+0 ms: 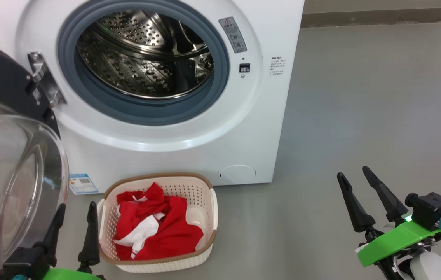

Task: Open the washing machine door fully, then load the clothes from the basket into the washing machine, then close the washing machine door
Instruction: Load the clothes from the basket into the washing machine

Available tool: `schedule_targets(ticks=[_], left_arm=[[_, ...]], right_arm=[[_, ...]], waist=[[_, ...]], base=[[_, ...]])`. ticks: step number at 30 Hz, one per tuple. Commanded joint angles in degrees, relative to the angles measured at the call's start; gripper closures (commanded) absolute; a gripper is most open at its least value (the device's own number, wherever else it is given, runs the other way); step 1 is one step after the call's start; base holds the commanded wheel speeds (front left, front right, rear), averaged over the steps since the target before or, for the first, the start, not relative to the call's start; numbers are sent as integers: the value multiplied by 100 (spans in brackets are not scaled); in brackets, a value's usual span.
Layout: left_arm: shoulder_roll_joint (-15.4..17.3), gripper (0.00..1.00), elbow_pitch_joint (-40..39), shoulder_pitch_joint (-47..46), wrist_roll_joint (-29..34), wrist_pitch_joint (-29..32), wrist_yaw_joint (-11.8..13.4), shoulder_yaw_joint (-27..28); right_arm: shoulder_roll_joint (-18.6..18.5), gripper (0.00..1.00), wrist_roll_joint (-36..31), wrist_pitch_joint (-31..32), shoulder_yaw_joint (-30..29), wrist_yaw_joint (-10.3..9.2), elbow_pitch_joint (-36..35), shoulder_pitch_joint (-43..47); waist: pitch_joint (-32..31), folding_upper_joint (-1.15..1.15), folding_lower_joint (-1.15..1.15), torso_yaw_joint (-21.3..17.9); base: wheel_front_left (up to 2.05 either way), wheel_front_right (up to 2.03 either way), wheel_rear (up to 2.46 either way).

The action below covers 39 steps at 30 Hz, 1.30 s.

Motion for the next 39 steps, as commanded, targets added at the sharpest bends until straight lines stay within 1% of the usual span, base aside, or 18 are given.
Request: schedule_targets(ticks=[1,13,19,39], left_arm=[[90,0,-104,-118,73,-71,-22,231],[75,0,-79,-150,86,-71,-41,252],[68,0,-72,-151,70,-71,-56,268],[67,0,-40,-157,85,-71,-83,262]], right_arm=[[-61,0,-21,-69,79,9,-133,-91],[-55,0,-28,-69,67,9,-145,-86],[-48,0,-30,-69,69,9,-141,-86],[-48,0,-52,-69,73,9,-147,-79]], waist=[[-1,0,0,0],[25,0,0,22],[29,0,0,24],[50,0,0,31]], base=[[128,-128,0],[128,-128,0],[79,-79,0],[4,-4,0]])
